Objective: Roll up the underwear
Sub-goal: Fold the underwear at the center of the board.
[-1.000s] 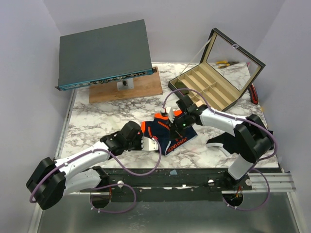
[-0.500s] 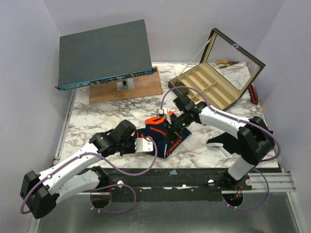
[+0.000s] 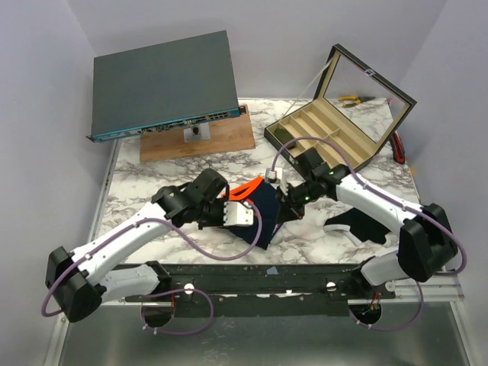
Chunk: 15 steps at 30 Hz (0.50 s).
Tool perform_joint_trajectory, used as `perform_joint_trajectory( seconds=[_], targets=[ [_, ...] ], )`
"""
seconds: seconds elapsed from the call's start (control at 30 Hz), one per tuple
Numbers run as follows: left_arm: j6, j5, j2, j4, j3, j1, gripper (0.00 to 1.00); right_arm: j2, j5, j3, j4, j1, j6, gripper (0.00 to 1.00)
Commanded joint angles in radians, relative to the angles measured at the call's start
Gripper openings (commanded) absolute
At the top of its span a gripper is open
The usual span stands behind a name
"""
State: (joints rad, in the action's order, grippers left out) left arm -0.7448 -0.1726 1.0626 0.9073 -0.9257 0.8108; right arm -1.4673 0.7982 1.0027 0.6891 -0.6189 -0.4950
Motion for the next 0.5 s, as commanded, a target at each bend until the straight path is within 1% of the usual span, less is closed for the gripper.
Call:
perform_joint_trajectory(
  seconds=[0.0, 0.13, 0.27, 0.37, 0.47],
  targets=[
    [-0.118, 0.002, 0.155, -0.065, -0.091, -0.051, 0.00, 0.062, -0.125, -0.057, -0.042, 0.118, 0.076, 0.01],
    [-0.167, -0.008, 0.356, -0.052, -0.253, -0.107, 0.00, 0.090, -0.201, -0.099, -0.102, 0.165, 0.129, 0.01],
    [-0.211, 0.012, 0.543, -0.015, -0.457, -0.150, 0.00, 0.082, -0.266, -0.097, -0.143, 0.210, 0.163, 0.01],
    [-0.239, 0.028, 0.638, 0.006, -0.564, -0.163, 0.00, 0.050, -0.303, -0.085, -0.156, 0.228, 0.172, 0.01],
    [-0.258, 0.048, 0.715, 0.026, -0.638, -0.163, 0.00, 0.007, -0.328, -0.076, -0.170, 0.240, 0.177, 0.01]
  ],
)
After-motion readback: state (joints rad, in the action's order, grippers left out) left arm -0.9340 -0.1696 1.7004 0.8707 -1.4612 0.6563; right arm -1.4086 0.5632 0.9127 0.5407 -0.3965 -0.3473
